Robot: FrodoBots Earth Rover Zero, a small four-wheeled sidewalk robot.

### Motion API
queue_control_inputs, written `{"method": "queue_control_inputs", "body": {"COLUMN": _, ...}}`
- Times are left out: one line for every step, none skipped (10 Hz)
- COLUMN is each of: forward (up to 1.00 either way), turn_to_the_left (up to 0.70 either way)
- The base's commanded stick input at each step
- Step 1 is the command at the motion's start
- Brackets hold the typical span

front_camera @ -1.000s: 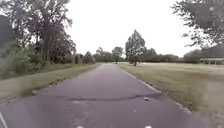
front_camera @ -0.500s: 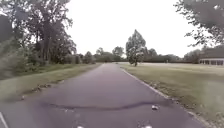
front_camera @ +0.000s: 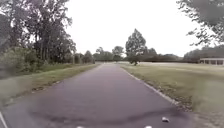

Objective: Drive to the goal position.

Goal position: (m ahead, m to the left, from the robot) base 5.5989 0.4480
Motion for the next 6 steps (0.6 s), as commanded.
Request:
{"method": "queue_control_inputs", "body": {"forward": 0.70, "turn_to_the_left": 0.00}}
{"method": "queue_control_inputs", "body": {"forward": 0.70, "turn_to_the_left": 0.00}}
{"method": "queue_control_inputs", "body": {"forward": 0.70, "turn_to_the_left": 0.00}}
{"method": "queue_control_inputs", "body": {"forward": 0.70, "turn_to_the_left": 0.00}}
{"method": "queue_control_inputs", "body": {"forward": 0.70, "turn_to_the_left": 0.00}}
{"method": "queue_control_inputs", "body": {"forward": 0.70, "turn_to_the_left": 0.00}}
